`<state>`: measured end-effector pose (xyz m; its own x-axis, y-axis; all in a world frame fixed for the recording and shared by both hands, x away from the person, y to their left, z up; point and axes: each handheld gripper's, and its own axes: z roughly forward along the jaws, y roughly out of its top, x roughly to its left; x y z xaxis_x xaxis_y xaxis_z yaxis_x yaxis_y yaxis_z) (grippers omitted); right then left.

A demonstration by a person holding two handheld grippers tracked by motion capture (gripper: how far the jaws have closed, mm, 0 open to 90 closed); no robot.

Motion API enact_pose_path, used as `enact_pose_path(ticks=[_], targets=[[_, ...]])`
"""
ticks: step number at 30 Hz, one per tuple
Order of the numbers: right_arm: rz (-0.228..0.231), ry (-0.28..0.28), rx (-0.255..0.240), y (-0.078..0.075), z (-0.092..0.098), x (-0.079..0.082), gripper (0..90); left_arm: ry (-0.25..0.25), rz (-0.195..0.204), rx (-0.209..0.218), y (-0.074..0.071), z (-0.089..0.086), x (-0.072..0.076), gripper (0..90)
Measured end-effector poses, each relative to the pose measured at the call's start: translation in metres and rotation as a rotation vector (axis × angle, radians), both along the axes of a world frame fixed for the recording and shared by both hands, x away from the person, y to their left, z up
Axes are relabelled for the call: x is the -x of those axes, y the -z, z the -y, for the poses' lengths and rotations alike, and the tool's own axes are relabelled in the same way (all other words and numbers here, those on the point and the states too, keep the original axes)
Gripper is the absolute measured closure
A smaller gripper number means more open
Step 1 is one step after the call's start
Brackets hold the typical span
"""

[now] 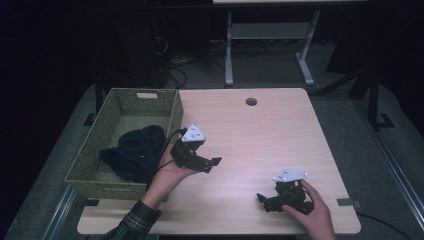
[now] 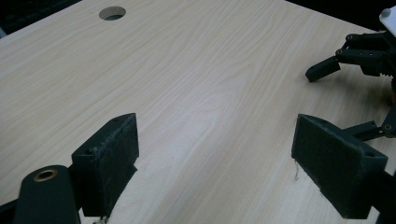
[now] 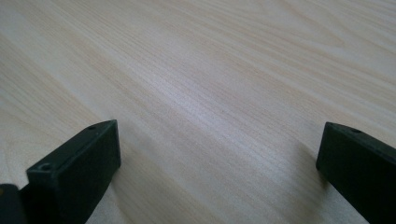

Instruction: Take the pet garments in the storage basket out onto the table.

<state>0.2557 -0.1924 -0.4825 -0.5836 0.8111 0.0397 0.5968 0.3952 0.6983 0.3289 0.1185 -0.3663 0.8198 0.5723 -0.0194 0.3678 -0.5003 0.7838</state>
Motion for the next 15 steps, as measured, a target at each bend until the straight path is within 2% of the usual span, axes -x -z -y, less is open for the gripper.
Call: enact_pose_path(ticks=[3,9,15], targets=[[0.0,0.0,0.0,0.0,0.0,0.0,0.0,0.001,0.003,-0.012,-0.003,-0.001,-0.003,14.5],[0.0,0.0,0.0,0.0,0.0,0.0,0.0,-0.003,-0.001,-0.008,-0.007,-0.004,-0.006,14.5],[0.0,0.0,0.0,0.0,0.0,0.0,0.0,-0.013,0.012,-0.003,-0.014,-0.013,-0.008,14.5]])
